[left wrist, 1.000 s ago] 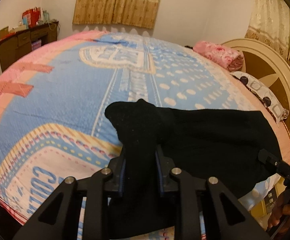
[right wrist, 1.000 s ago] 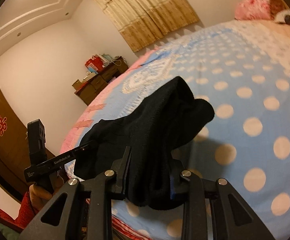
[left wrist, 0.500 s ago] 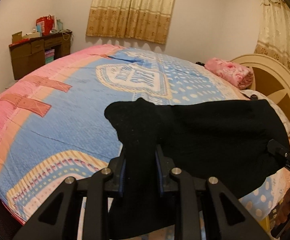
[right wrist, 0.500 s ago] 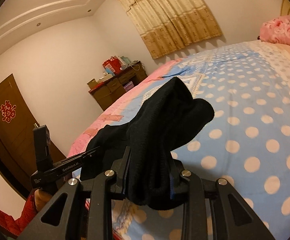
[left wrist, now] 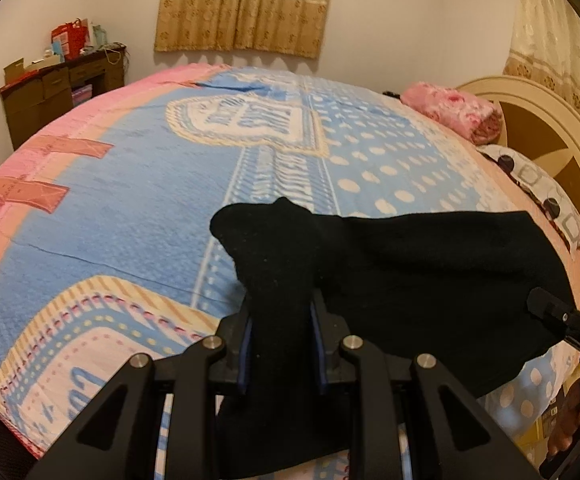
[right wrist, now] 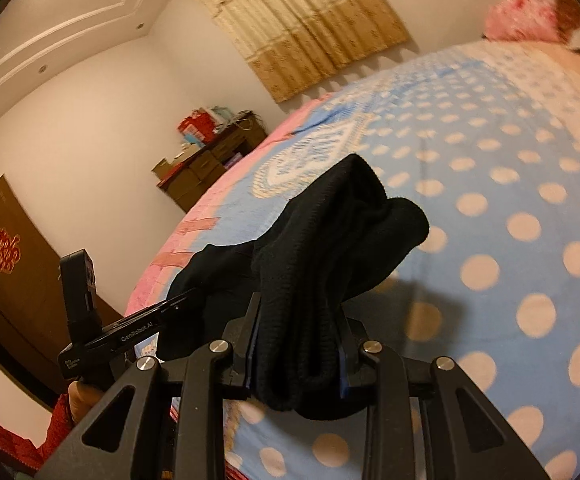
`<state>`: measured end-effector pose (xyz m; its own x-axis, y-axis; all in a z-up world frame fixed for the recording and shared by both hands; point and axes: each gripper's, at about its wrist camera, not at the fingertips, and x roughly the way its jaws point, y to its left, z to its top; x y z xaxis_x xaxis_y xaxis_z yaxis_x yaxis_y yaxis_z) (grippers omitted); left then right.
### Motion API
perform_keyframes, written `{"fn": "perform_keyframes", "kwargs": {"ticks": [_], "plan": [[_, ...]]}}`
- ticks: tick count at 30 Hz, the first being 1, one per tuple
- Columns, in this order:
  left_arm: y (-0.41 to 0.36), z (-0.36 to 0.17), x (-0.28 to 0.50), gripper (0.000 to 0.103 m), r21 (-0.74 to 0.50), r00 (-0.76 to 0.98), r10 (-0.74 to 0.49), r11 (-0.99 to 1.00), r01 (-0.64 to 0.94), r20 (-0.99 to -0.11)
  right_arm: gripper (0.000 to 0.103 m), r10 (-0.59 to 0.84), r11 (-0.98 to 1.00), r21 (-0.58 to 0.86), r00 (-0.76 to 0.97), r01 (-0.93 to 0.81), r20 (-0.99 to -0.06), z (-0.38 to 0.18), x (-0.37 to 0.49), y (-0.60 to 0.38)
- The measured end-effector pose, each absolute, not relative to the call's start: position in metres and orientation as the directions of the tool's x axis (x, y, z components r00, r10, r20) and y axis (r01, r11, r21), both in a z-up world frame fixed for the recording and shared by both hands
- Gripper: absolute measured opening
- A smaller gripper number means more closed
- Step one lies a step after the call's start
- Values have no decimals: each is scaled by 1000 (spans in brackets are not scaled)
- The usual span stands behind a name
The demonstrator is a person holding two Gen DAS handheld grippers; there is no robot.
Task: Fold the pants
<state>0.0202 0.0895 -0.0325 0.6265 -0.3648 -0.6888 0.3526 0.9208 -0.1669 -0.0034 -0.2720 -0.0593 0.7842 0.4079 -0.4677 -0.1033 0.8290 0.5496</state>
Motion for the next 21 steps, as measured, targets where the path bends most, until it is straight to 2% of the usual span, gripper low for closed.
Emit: {"fn": "perform_keyframes", "kwargs": {"ticks": [10, 21], "plan": [[85, -14, 19, 25, -166, 647, -386, 912, 375, -658, 30, 408, 838, 530, 794, -130, -450, -43, -5, -266], [94, 4, 27, 25, -221, 665, -422, 903, 368, -616, 30, 409, 850, 497, 815, -176, -411, -10, 3, -258]]}}
